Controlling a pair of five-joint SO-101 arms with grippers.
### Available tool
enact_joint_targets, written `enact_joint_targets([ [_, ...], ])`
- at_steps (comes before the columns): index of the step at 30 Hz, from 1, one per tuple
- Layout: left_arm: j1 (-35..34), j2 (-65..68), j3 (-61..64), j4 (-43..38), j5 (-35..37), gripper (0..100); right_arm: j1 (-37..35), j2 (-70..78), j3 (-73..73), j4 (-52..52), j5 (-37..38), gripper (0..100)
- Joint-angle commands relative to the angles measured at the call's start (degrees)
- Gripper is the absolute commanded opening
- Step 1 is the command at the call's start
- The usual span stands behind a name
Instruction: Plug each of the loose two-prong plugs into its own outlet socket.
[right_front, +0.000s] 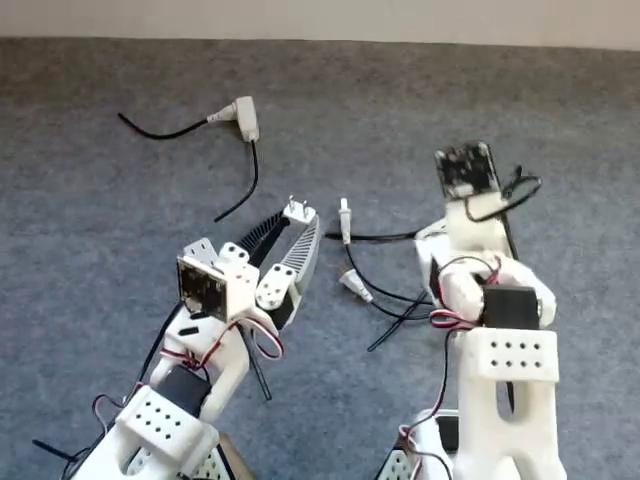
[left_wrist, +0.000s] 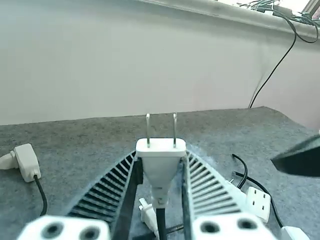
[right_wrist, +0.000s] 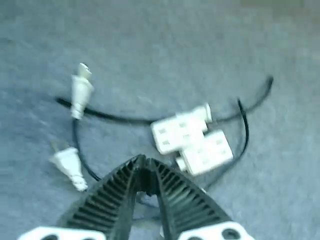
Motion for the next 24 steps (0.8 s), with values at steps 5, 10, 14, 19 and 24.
enact_joint_targets([
  [5,1.01,-2.86,1.54,-1.41,-0.35,1,-16.57,-0.84,-19.82,5.05,-0.53,0.7],
  [10,1.36,-2.86,1.63,-1.41,-0.35,1,-26.77,-0.84,-26.42,7.87,-0.53,0.7],
  [14,4.26,-2.95,2.15,-1.41,-0.44,1,-33.71,-0.75,-25.45,7.08,-0.26,0.7],
  [19,5.93,-2.95,2.68,-1.67,-0.53,1,-35.03,-0.75,-15.08,-3.03,-0.18,0.7],
  [24,5.49,-3.03,2.24,-1.76,-0.53,1,-32.22,-0.75,-3.56,-14.81,-0.18,0.7],
])
